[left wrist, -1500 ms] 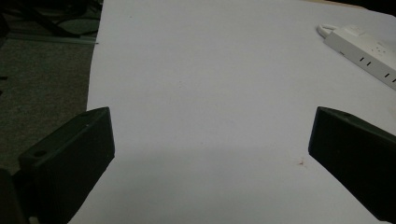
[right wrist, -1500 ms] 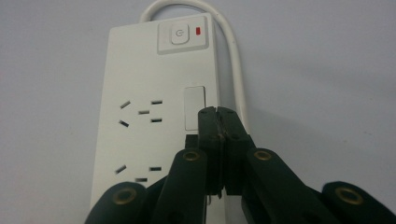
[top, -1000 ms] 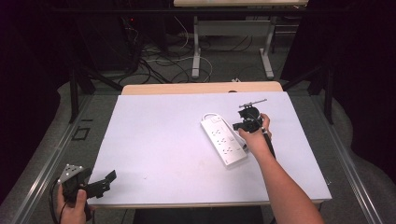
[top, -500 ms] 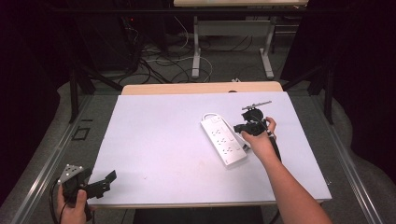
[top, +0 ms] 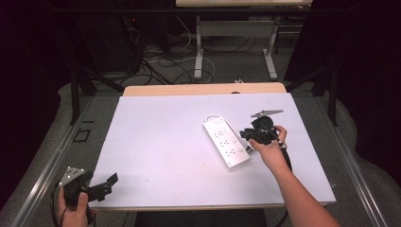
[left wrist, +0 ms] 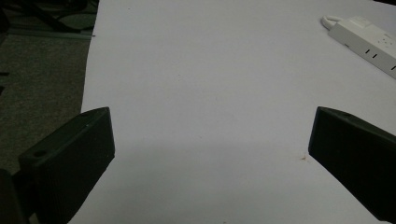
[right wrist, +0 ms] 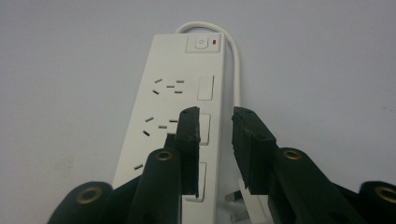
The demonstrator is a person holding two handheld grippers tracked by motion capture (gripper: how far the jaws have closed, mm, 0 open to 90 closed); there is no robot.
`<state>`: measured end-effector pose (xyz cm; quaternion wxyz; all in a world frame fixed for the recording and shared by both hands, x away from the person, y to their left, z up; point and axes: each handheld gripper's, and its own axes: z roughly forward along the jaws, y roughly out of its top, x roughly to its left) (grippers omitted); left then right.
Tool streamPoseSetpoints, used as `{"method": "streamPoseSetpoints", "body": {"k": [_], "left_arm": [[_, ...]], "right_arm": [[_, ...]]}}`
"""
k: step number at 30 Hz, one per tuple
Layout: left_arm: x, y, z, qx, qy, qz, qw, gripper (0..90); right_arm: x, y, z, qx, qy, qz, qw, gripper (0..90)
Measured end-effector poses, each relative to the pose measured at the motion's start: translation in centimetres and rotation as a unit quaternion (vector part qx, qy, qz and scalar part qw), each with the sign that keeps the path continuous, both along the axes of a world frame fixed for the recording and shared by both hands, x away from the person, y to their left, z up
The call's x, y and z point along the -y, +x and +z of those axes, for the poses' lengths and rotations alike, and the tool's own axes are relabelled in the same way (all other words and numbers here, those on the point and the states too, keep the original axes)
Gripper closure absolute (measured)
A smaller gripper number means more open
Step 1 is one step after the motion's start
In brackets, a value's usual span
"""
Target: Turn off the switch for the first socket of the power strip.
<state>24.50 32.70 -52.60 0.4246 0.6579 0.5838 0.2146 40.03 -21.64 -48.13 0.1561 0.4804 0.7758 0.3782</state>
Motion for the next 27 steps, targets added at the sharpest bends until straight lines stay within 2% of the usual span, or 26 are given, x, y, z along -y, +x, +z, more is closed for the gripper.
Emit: {"method": "streamPoseSetpoints", "body": {"k": [5, 15, 16, 18, 21, 27], "left_arm": [[0.0, 0.0, 0.0, 0.000, 0.000, 0.001, 1.0000, 0.2], [0.0, -0.1, 0.0, 0.000, 0.001, 0.001, 1.0000, 0.2], [0.0, -0.1, 0.0, 0.000, 0.002, 0.001, 1.0000, 0.2], [0.0, -0.1, 0.0, 0.000, 0.002, 0.001, 1.0000, 0.1], [0.1, -0.1, 0.0, 0.001, 0.002, 0.002, 1.0000, 0.2], [0.1, -0.1, 0.0, 0.003, 0.001, 0.002, 1.0000, 0.1]], "right_arm": [[0.6, -1.1, -0.4, 0.017, 0.005, 0.003, 0.9998, 66.4], [2.2, -4.0, -1.4, 0.022, 0.022, 0.004, 0.9995, 52.7], [2.5, -4.7, -1.5, 0.027, 0.016, 0.006, 0.9995, 50.0], [2.5, -5.0, -1.5, 0.030, 0.015, 0.007, 0.9994, 47.9], [2.9, -5.8, -1.5, 0.046, -0.001, 0.008, 0.9989, 43.2], [3.8, -7.1, -1.6, 0.056, 0.005, 0.014, 0.9983, 40.1]]}}
